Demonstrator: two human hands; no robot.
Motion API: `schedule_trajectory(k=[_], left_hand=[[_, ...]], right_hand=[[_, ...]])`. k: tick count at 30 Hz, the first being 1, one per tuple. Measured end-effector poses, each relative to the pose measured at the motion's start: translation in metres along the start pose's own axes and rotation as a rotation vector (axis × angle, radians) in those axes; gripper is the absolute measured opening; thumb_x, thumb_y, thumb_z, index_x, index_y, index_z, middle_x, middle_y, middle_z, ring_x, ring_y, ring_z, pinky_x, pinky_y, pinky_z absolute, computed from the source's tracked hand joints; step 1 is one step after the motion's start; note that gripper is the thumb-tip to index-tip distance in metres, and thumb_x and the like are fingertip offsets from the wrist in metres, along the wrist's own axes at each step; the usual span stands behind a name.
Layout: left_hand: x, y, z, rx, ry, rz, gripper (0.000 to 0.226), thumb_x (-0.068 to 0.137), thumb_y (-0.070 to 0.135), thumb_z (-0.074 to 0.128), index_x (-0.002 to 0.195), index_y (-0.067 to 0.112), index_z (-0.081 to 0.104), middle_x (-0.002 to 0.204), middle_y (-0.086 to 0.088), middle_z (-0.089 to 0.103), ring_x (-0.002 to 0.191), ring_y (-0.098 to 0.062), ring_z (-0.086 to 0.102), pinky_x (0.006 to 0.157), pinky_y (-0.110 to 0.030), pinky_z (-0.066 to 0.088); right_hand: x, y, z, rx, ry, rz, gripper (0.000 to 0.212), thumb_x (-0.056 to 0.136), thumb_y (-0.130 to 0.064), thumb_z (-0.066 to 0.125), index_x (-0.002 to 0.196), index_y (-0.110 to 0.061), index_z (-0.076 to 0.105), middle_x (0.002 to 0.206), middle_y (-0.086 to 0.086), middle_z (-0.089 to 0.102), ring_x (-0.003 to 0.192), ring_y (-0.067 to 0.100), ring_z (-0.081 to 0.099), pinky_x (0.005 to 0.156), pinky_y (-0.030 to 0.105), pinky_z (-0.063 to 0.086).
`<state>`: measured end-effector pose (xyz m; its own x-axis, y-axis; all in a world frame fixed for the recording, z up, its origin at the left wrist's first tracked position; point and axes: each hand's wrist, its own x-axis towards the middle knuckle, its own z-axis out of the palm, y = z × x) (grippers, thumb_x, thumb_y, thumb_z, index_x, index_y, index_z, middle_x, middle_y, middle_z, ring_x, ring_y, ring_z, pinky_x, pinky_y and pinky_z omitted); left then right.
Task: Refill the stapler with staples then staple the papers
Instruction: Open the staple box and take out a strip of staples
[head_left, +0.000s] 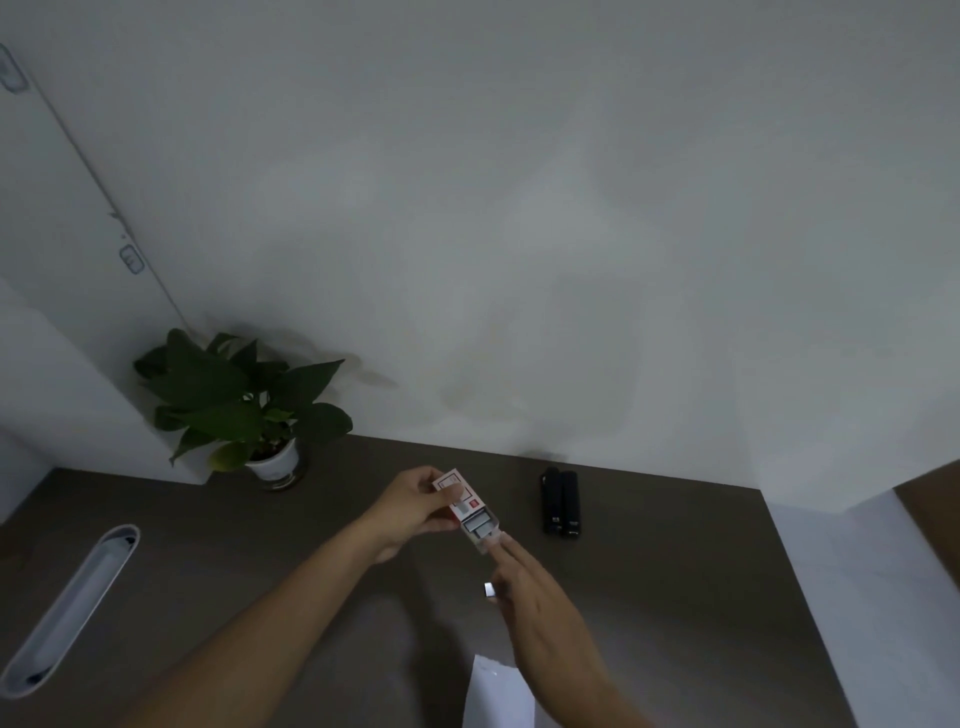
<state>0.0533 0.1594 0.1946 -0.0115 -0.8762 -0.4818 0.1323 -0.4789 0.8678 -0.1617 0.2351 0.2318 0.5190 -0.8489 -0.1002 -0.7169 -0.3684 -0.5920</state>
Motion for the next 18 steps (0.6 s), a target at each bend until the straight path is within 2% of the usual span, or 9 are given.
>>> schedule_trajectory(k=[2, 5, 11, 13, 16, 18], left_hand=[[-0.003, 0.001, 0.002, -0.002, -0.017, 0.005, 0.019, 0.095, 0.008, 0.067, 0.108, -0.003, 0.061, 0.11, -0.025, 0.073, 0.094, -0.027, 0.077, 0.076, -0.031, 0.066], [-0.005, 0.005, 0.004, 0.005, -0.019, 0.021, 0.025, 0.094, 0.009, 0.068, 0.113, -0.003, 0.058, 0.109, -0.021, 0.073, 0.091, -0.023, 0.079, 0.073, -0.029, 0.064], [-0.015, 0.017, 0.01, 0.021, -0.02, 0.061, 0.031, 0.093, 0.01, 0.069, 0.121, 0.012, 0.055, 0.113, -0.018, 0.072, 0.094, -0.025, 0.078, 0.076, -0.034, 0.065], [-0.018, 0.02, 0.013, 0.022, -0.034, 0.075, 0.032, 0.094, 0.009, 0.069, 0.122, 0.012, 0.055, 0.111, -0.018, 0.073, 0.09, -0.023, 0.079, 0.072, -0.032, 0.065], [-0.022, 0.024, 0.018, -0.001, -0.044, 0.085, 0.035, 0.093, 0.007, 0.069, 0.124, 0.012, 0.053, 0.109, -0.02, 0.073, 0.086, -0.021, 0.08, 0.066, -0.027, 0.063], [-0.024, 0.025, 0.021, 0.004, -0.056, 0.09, 0.035, 0.094, 0.008, 0.069, 0.125, 0.014, 0.054, 0.111, -0.019, 0.073, 0.089, -0.021, 0.08, 0.067, -0.028, 0.063]], right_hand=[[-0.002, 0.004, 0.004, -0.023, 0.047, -0.056, 0.053, 0.104, -0.015, 0.047, 0.153, -0.023, 0.027, 0.163, -0.007, 0.01, 0.147, 0.0, 0.022, 0.113, 0.014, 0.033], [-0.003, 0.007, 0.006, -0.047, 0.111, -0.12, 0.056, 0.102, -0.012, 0.051, 0.153, -0.021, 0.029, 0.157, -0.011, 0.01, 0.147, 0.006, 0.025, 0.108, 0.022, 0.043], [-0.003, 0.007, 0.007, -0.038, 0.119, -0.135, 0.059, 0.104, -0.017, 0.045, 0.155, -0.025, 0.016, 0.162, -0.011, 0.002, 0.144, 0.001, 0.031, 0.11, 0.02, 0.039], [-0.002, 0.005, 0.007, -0.043, 0.148, -0.15, 0.059, 0.102, -0.015, 0.05, 0.154, -0.023, 0.023, 0.163, -0.008, 0.011, 0.143, 0.003, 0.034, 0.106, 0.021, 0.043], [-0.001, 0.007, 0.01, -0.053, 0.261, -0.203, 0.058, 0.094, -0.005, 0.063, 0.148, -0.014, 0.043, 0.155, 0.002, 0.041, 0.143, 0.009, 0.037, 0.093, 0.023, 0.053], [0.001, 0.008, 0.012, -0.059, 0.284, -0.228, 0.057, 0.094, -0.004, 0.063, 0.147, -0.014, 0.043, 0.152, 0.001, 0.045, 0.145, 0.009, 0.032, 0.094, 0.021, 0.053]])
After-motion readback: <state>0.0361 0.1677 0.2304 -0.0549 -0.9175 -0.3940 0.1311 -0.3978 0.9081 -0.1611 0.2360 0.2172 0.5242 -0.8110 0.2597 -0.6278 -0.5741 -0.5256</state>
